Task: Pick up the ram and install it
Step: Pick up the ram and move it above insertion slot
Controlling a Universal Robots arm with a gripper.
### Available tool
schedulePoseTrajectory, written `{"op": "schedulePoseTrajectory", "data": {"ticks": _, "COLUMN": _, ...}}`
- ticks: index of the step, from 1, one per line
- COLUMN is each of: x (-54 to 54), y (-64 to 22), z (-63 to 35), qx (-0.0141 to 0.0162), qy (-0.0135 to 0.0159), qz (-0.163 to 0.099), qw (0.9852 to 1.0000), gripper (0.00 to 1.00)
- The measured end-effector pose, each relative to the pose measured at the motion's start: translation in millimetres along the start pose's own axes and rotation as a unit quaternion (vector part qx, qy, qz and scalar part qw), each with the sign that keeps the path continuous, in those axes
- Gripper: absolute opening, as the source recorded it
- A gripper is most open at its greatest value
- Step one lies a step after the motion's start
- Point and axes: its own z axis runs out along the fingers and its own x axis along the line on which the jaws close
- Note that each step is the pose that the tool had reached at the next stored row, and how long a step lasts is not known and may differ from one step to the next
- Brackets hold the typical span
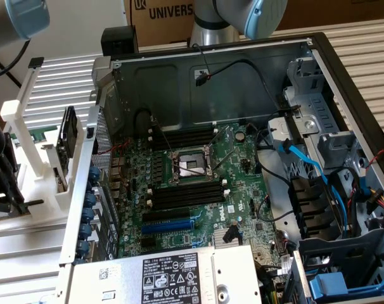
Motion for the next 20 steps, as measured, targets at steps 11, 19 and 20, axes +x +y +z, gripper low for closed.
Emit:
{"op": "schedulePoseTrajectory", "data": {"ticks": 11, "x": -2.0, "y": -0.2, "z": 1.2, "qx": -0.0001, "qy": 0.0017, "qz": 0.001, "qw": 1.0, "gripper": 0.31}}
{"op": "schedulePoseTrajectory", "data": {"ticks": 19, "x": -1.4, "y": -0.1, "z": 1.3, "qx": 0.0, "qy": 0.0017, "qz": 0.001, "qw": 1.0, "gripper": 0.31}}
{"op": "schedulePoseTrajectory", "data": {"ticks": 20, "x": -1.4, "y": 0.0, "z": 1.3, "qx": 0.0, "qy": 0.0017, "qz": 0.001, "qw": 1.0, "gripper": 0.31}}
